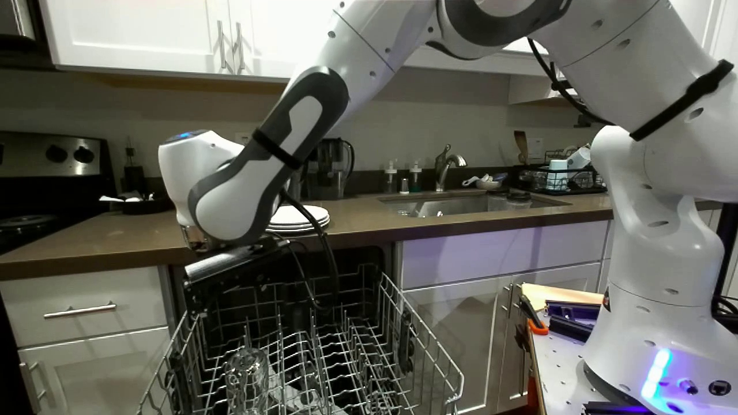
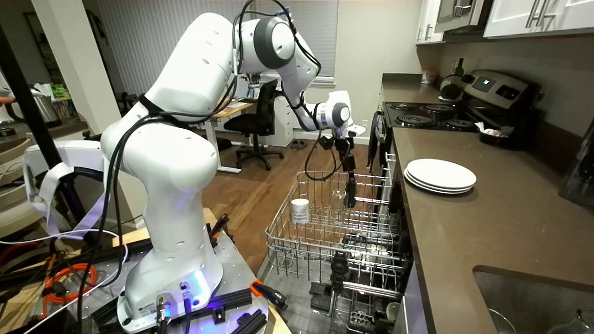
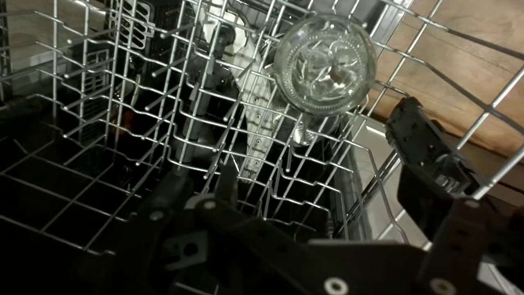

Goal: Move the glass jar inside the dishwasher to the left

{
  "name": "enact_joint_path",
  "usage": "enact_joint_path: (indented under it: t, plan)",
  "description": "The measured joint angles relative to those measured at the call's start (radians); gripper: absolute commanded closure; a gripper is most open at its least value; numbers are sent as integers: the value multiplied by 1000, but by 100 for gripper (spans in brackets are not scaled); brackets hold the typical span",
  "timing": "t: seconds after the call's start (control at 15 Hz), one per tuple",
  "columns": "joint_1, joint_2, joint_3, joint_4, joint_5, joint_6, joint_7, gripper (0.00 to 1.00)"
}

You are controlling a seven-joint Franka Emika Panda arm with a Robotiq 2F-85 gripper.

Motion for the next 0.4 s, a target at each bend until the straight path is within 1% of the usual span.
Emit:
enact_joint_path:
  t: [0.2,0.4]
  plan:
    - [-3,-61,7,-29,0,-49,0,0]
    - [-16,-104,29,-54,0,-99,0,0]
